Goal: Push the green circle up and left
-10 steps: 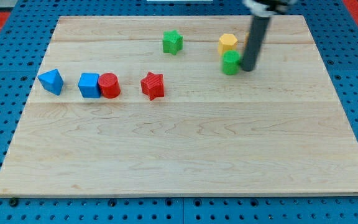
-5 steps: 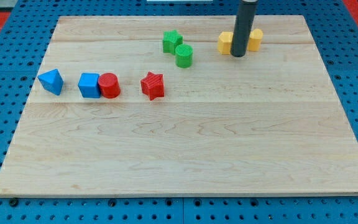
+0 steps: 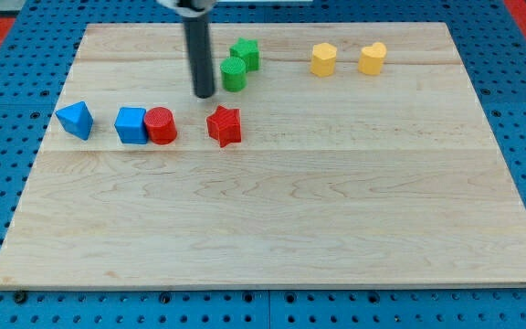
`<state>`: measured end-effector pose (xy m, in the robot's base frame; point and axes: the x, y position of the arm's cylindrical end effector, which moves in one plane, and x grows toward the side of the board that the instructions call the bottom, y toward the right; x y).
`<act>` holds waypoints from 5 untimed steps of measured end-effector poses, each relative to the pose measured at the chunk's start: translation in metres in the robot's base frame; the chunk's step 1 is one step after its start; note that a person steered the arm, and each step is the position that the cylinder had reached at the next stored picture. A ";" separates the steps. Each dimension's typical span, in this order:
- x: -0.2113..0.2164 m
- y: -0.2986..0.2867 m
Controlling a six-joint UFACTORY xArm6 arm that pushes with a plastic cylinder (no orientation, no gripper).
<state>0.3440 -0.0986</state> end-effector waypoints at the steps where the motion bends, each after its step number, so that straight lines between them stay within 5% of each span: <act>1: 0.022 0.057; 2: -0.011 0.080; 4: -0.058 -0.043; 5: -0.032 -0.056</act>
